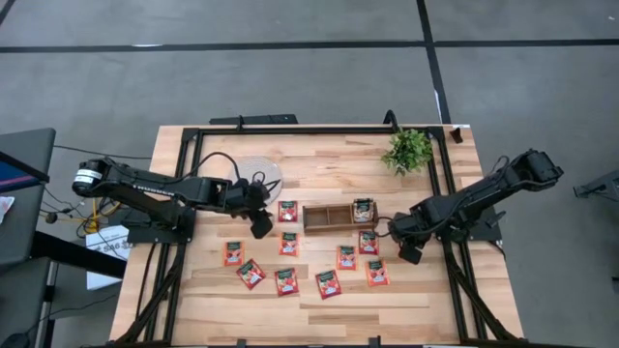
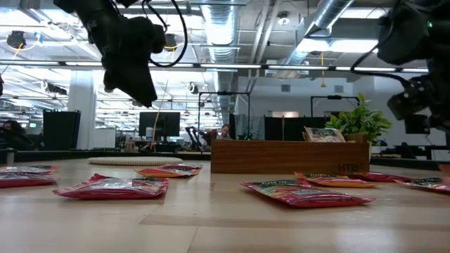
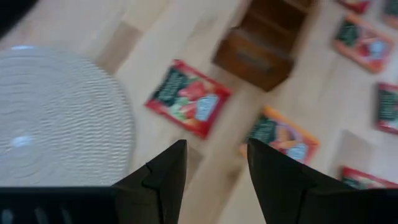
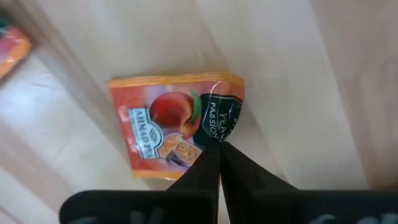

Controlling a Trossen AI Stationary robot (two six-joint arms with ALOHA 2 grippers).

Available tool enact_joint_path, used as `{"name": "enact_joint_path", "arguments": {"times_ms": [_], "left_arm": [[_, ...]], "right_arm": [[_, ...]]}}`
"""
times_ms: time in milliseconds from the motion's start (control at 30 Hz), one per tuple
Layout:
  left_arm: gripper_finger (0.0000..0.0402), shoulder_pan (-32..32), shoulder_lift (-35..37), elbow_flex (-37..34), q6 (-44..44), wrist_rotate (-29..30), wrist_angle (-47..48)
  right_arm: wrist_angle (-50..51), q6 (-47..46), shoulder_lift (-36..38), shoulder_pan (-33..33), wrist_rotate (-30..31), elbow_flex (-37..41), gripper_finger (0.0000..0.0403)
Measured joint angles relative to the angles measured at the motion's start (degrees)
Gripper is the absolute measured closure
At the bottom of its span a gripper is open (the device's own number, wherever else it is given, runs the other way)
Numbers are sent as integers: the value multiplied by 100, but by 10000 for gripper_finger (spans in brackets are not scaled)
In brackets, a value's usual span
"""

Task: Pick & Place Tea
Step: Put the orange tea bag into the middle section of the wooden organizer

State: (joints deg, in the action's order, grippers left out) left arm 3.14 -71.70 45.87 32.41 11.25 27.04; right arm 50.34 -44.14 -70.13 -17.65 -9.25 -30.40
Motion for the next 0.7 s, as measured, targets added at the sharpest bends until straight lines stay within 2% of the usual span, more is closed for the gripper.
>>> {"name": "enact_joint_path", "arguments": {"times_ms": [167,400,700], "left_arm": [[241,0,0,0,23,-500,-466],[241,0,0,4,246,-1076,-967],[241,1,0,4,322,-1274,-1096]], "right_arm": [[582,266,4,0,183,-565,402],[1633,699,-42,0,1040,-1787,403],[1960,1332,-78,76,2221,-3032,403]]}}
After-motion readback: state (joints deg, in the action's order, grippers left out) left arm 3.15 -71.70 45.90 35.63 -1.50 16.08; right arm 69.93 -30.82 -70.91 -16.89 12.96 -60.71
